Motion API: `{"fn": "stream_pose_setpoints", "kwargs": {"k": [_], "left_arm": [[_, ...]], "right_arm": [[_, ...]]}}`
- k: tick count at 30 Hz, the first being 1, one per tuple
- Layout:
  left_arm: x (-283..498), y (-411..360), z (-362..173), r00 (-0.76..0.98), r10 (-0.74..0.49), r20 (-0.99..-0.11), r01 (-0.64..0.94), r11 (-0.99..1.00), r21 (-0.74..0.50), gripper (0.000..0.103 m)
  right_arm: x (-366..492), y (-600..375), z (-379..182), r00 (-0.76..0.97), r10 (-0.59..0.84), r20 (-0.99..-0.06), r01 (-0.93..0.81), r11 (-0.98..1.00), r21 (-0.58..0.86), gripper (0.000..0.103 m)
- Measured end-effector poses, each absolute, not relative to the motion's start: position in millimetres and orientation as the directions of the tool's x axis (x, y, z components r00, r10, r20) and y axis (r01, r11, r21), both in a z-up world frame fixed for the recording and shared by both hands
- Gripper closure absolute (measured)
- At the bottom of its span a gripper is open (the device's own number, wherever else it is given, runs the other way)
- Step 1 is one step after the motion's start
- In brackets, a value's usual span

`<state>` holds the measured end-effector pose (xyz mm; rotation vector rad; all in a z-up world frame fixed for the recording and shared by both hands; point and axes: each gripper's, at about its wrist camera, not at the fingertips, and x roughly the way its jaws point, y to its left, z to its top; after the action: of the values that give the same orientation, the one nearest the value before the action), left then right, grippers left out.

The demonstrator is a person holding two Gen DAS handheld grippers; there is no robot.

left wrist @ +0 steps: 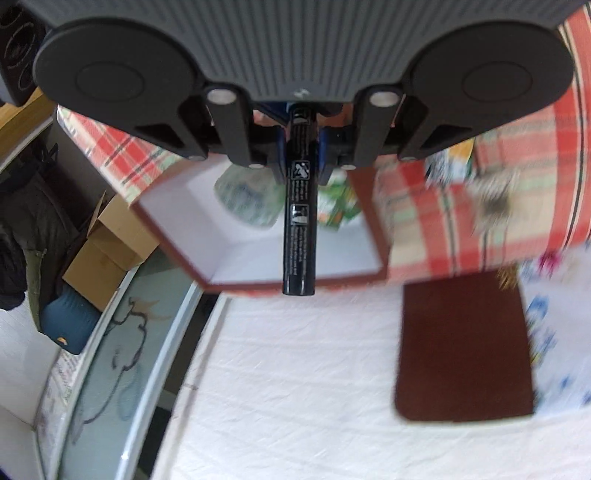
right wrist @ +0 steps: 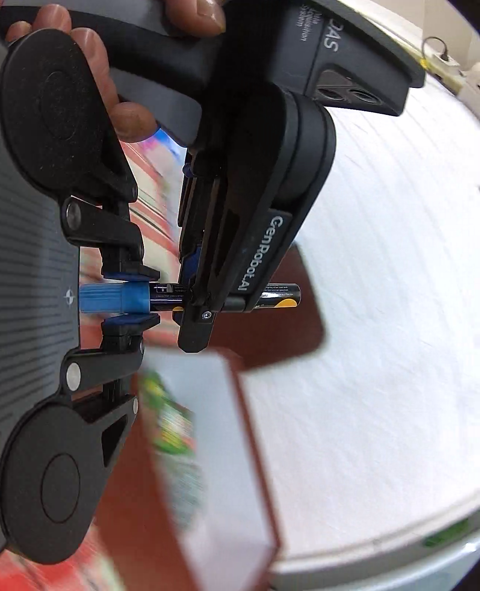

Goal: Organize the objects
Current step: 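Lower the marker into the brown box with the left tool and release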

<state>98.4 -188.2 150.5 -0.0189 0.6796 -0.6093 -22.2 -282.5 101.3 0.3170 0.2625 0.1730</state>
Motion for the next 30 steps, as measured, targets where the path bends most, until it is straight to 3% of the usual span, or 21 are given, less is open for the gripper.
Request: {"fn": "stream_pose_setpoints", "kwargs": {"k": [7,9,10,12,17,25,30], "left_arm": [[132,-236,150,0.623,-0.532,-0.573,0.557,0.817,-0.152,0.081],[139,-243,143,0.637,-0.493,-0.592,0.531,0.838,-0.126,0.071],[144,-247,137,0.647,-0.463,-0.606,0.511,0.853,-0.106,0.066],[151,-249,127,0.641,-0.430,-0.636,0.488,0.868,-0.094,0.066],[139,-229,123,0.663,-0.431,-0.612,0.472,0.875,-0.104,0.063],[99,-194,124,0.702,-0.452,-0.551,0.482,0.871,-0.100,0.058],[82,-160,109,0.717,-0.420,-0.556,0.445,0.890,-0.098,0.055]], "right_arm": [[15,-323,106,0.978,0.059,-0.199,-0.003,0.963,0.270,0.084],[26,-330,97,0.976,0.013,-0.217,0.042,0.967,0.250,0.083],[32,-331,92,0.971,-0.018,-0.238,0.075,0.970,0.230,0.078],[41,-335,80,0.955,-0.059,-0.289,0.124,0.969,0.212,0.075],[30,-327,76,0.962,-0.076,-0.260,0.119,0.981,0.153,0.073],[-5,-315,79,0.967,-0.106,-0.230,0.147,0.975,0.168,0.060],[-33,-289,85,0.965,-0.133,-0.224,0.167,0.976,0.143,0.055]]}}
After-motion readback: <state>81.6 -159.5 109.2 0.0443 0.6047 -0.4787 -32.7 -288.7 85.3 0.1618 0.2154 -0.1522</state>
